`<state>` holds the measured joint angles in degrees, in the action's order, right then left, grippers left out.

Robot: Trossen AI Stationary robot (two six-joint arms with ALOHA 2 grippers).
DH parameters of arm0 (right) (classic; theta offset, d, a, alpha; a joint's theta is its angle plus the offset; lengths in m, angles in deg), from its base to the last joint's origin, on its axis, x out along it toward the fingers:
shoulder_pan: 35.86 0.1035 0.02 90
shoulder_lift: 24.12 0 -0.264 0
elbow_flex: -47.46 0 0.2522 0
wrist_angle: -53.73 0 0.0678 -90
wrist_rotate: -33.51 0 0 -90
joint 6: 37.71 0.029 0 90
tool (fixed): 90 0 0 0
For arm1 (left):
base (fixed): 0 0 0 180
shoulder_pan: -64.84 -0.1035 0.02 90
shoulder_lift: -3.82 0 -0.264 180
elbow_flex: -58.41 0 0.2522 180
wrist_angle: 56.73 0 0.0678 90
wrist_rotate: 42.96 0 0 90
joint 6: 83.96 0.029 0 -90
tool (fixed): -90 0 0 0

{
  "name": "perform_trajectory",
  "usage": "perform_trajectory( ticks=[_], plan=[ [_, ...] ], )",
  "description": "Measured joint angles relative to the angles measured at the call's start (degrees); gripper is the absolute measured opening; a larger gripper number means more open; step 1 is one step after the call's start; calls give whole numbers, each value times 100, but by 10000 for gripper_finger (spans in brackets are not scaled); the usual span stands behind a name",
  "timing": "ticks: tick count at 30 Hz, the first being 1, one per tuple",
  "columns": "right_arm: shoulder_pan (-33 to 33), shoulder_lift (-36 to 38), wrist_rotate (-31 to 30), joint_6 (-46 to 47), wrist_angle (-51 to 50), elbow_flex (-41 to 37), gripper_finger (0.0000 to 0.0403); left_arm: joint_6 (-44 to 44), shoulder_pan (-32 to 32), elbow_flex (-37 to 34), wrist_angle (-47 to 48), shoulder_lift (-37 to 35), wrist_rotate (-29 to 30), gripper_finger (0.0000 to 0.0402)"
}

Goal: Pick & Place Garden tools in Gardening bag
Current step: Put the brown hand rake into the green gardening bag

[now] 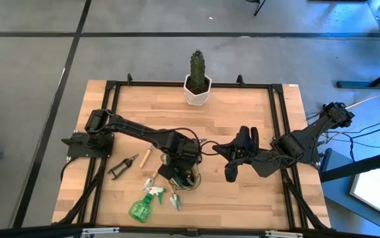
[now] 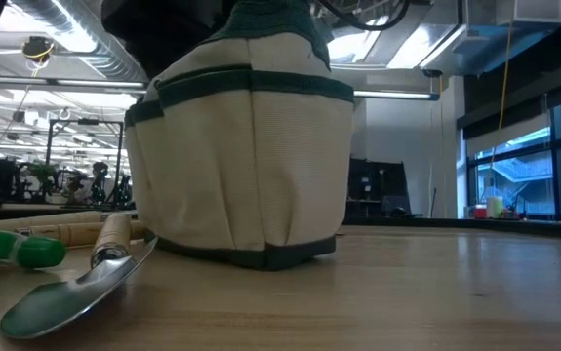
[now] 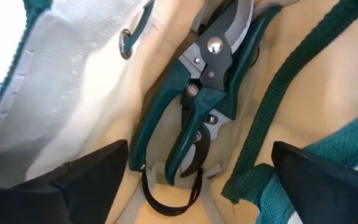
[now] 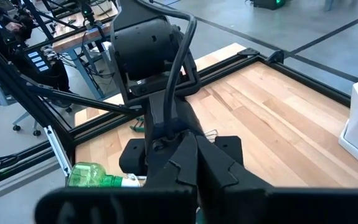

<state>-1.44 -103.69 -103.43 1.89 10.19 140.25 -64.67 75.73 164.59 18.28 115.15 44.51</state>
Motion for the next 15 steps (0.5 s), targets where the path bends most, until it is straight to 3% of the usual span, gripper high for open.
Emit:
perform_trajectory(
  ticks=[15],
  plan=[
    [1, 0, 20, 3, 3, 0, 0, -268, 222, 0, 278, 0, -75, 400]
  ],
)
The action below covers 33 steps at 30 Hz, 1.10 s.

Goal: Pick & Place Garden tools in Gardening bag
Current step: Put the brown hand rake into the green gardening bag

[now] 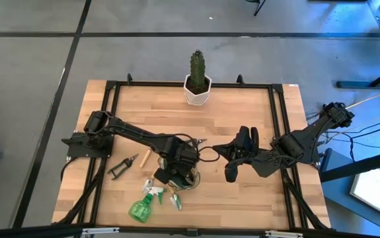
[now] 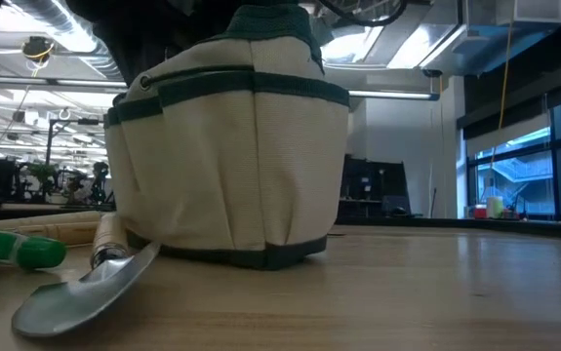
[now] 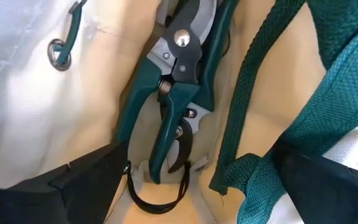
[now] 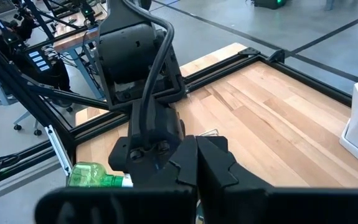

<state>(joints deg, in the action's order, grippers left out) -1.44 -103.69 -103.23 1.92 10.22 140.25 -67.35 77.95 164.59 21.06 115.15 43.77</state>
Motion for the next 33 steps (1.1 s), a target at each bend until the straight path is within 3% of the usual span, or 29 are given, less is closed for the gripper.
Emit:
perform_trajectory(
  ticks=[8, 22, 33],
  plan=[
    [0, 0, 0, 40, 6, 0, 0, -64, -92, 225, 84, 0, 5, 400],
    [-1, 0, 100, 43, -169, 2, 0, -762, -527, 1681, 855, -7, -960, 400],
    [136, -26, 776, 168, -113, 4, 0, -1979, -766, 1766, -597, -761, -586, 400]
  ],
)
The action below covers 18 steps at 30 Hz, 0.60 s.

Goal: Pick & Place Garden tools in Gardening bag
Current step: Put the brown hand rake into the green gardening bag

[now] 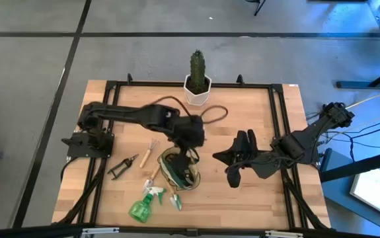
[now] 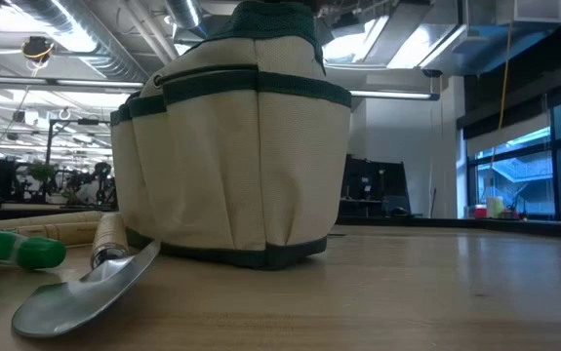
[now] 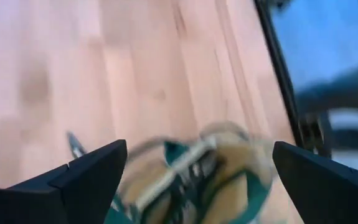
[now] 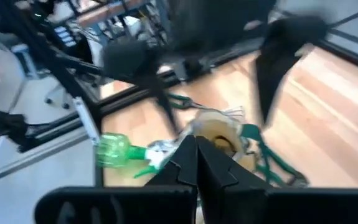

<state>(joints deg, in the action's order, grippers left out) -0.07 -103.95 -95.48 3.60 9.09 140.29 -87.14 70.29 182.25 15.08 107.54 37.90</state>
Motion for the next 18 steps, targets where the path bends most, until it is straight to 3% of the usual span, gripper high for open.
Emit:
perform_trajectory(
  ticks=[6, 11, 18],
  plan=[
    [176, -69, 357, -296, 470, -89, 0, -348, 1, -150, -1011, -451, 923, 400],
    [19, 163, 1042, -427, 1134, -623, 0, -807, -107, -767, -2124, -754, 1069, 400],
    [-6, 1319, 1228, -487, 2119, -1981, 0, -2063, -305, -1938, -4082, -1013, 1121, 400]
  ],
)
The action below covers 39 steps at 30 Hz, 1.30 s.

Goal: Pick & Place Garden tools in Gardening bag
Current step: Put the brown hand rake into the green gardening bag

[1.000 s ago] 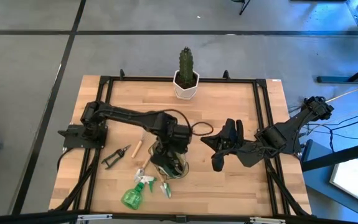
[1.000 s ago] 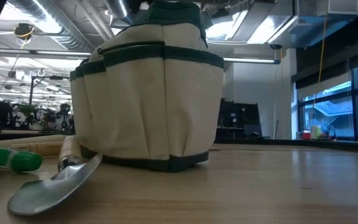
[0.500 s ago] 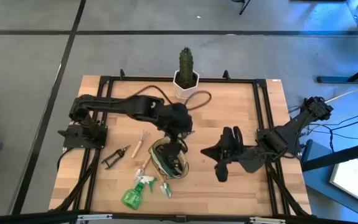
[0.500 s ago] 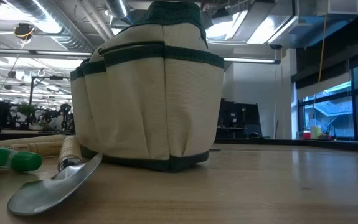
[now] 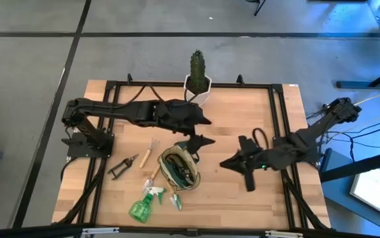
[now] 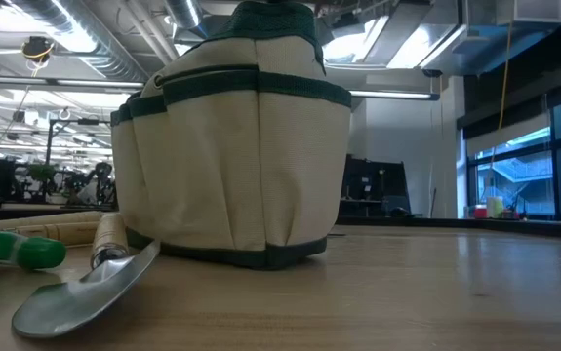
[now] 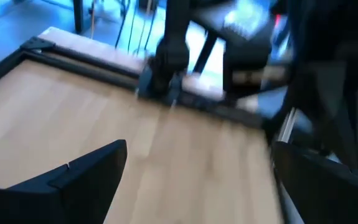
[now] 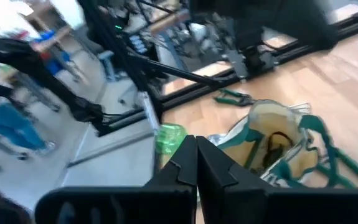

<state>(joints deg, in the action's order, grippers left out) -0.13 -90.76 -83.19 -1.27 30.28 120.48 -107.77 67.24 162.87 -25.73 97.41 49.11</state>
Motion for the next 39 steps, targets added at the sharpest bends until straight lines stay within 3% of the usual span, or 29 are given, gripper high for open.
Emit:
perform_trajectory(
  ticks=[4, 9, 14, 19, 22, 27, 31, 34, 39],
  plan=[
    [-13, 645, 218, -93, 576, -747, 0, -842, -7, -559, -1368, -32, 461, 400],
    [-90, 1384, 575, -133, 1130, -1493, 0, -1781, 23, -1080, -2315, -32, 929, 400],
    [-151, 2233, 599, -132, 1642, -2350, 0, -2461, 130, -1361, -2288, -30, 1599, 400],
    [-440, 3107, 703, -64, 2449, -3268, 0, -2684, 286, -1402, -1935, -30, 1594, 400],
    [-772, 3475, 1152, 50, 2644, -3620, 0, -2831, 263, -1402, -1785, -29, 1107, 400],
    [-1420, 3605, 2196, 502, 2309, -3740, 0, -2783, 234, -1402, -1891, -28, -1208, 400],
    [-1810, 3507, 2788, 695, 2163, -3741, 0, -3237, 501, -1402, -1914, -38, -2451, 400],
    [-2112, 3479, 3179, 835, 2063, -3741, 0, -3617, 756, -1399, -2030, -87, -2655, 400],
    [-2512, 3479, 3929, 858, 2015, -3741, 1, -4155, 1088, -1397, -1681, -86, -1957, 400]
  ],
)
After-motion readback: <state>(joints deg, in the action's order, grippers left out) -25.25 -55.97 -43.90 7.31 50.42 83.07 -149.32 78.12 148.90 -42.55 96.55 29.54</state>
